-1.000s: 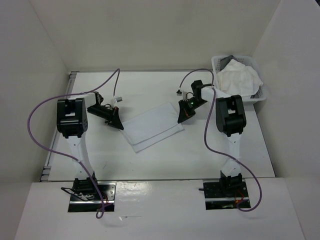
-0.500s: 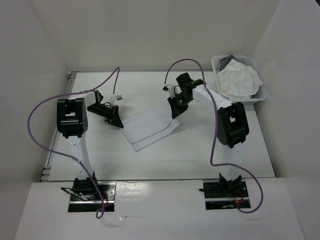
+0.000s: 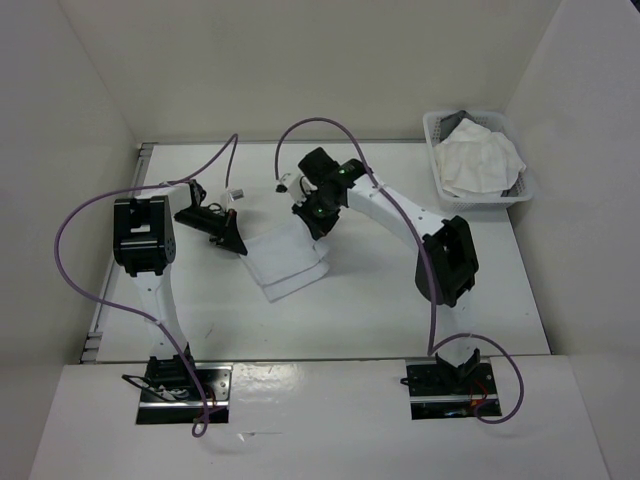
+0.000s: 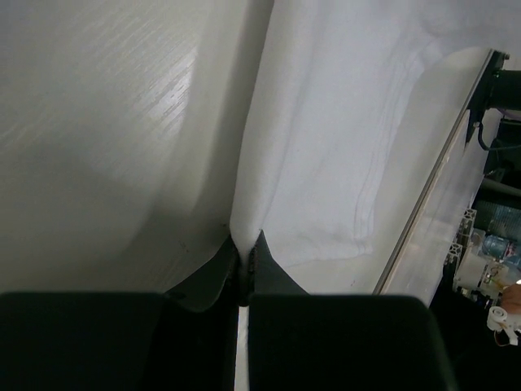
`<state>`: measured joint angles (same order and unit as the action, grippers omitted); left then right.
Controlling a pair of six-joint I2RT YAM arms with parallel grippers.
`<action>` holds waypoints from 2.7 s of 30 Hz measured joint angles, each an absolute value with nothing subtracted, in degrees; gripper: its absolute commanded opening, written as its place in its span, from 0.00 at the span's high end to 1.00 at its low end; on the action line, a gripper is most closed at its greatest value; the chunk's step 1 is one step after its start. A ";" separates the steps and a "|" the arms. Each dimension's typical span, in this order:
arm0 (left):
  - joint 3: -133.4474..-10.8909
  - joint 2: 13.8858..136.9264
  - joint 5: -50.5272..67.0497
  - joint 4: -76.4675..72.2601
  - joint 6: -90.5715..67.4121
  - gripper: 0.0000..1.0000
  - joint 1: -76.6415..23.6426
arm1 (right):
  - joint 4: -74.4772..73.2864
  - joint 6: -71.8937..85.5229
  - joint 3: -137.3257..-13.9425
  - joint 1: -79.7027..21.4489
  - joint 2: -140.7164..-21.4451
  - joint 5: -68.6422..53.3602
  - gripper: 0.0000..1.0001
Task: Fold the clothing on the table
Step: Fold the skirt
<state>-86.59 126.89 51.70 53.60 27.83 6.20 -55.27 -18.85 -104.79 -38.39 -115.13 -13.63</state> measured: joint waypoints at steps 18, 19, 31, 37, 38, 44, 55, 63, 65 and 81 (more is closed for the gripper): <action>-86.59 126.89 51.72 52.53 25.45 0.96 6.20 | -59.22 -20.43 -108.25 -50.74 -120.46 -8.69 1.00; -86.59 126.89 51.72 52.51 25.34 0.96 6.20 | -59.29 -20.47 -108.25 -51.24 -120.60 -8.62 1.00; -86.59 126.87 51.72 52.45 25.10 0.96 6.11 | -60.55 -21.19 -110.96 -54.83 -123.26 -6.92 1.00; -86.59 126.87 51.72 52.40 25.08 0.96 5.72 | -62.17 -22.20 -115.26 -56.64 -124.88 -5.19 1.00; -86.59 126.87 51.70 52.40 25.08 0.96 5.50 | -62.30 -22.28 -116.20 -57.04 -125.27 -4.95 1.00; -86.59 126.87 51.70 52.31 25.02 0.95 4.03 | -64.01 -23.24 -120.79 -58.52 -128.29 -4.64 1.00; -86.59 126.87 51.68 52.31 24.73 0.95 3.49 | -65.80 -24.91 -121.62 -59.68 -132.05 -5.02 1.00; -86.59 126.87 51.70 52.31 23.77 0.95 3.05 | -67.16 -25.41 -124.99 -62.50 -133.60 -5.39 1.00; -86.59 126.87 51.70 52.31 23.77 0.95 2.90 | -67.29 -25.52 -126.02 -62.87 -134.19 -5.41 1.00; -86.59 126.87 51.70 52.27 23.77 0.95 2.83 | -67.66 -25.12 -132.09 -61.89 -140.92 -5.02 1.00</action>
